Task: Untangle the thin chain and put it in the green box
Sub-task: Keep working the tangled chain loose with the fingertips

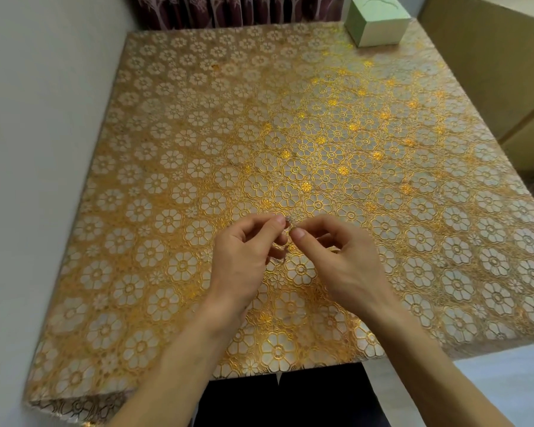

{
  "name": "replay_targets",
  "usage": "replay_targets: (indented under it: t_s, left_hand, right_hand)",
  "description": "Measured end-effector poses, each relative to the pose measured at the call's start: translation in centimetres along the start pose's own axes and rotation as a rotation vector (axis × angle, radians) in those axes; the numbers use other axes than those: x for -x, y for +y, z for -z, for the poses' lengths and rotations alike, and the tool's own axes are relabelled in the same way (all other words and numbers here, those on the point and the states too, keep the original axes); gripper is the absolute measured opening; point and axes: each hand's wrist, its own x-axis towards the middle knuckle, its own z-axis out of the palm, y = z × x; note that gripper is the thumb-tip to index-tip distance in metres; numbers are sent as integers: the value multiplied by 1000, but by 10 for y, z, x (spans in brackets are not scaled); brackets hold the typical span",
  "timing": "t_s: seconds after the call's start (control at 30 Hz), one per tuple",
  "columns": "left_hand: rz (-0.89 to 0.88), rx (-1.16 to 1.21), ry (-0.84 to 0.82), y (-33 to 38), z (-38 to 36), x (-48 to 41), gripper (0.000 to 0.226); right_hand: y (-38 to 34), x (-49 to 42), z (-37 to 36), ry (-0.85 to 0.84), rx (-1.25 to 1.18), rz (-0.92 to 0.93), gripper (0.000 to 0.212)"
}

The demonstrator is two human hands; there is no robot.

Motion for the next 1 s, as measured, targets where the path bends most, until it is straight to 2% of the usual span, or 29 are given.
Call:
replay_targets:
  t_s: [0.17, 0.3, 0.47, 0.67, 0.8, 1.0]
  left_hand:
    - [58, 25, -28, 0, -4, 2, 14]
    - [120, 119, -137, 4, -6, 6, 15]
    - [38, 98, -172, 2, 1, 4, 11]
    - [-110, -9, -187, -3, 3, 6, 11]
    - [-228, -57, -285, -1, 11, 8, 9]
    - [-242, -223, -367, -2, 21, 1, 6]
  right_hand:
    - [1, 1, 1, -57, -344, -167, 7]
    - [2, 0, 0, -43, -461, -222, 8]
    - [4, -2, 3, -96, -512, -216, 3]
    - [2, 0, 3, -190, -796, -353, 8]
    - [4, -1, 6, -282, -826, -401, 12]
    - [5, -5, 5, -283, -702, -370, 10]
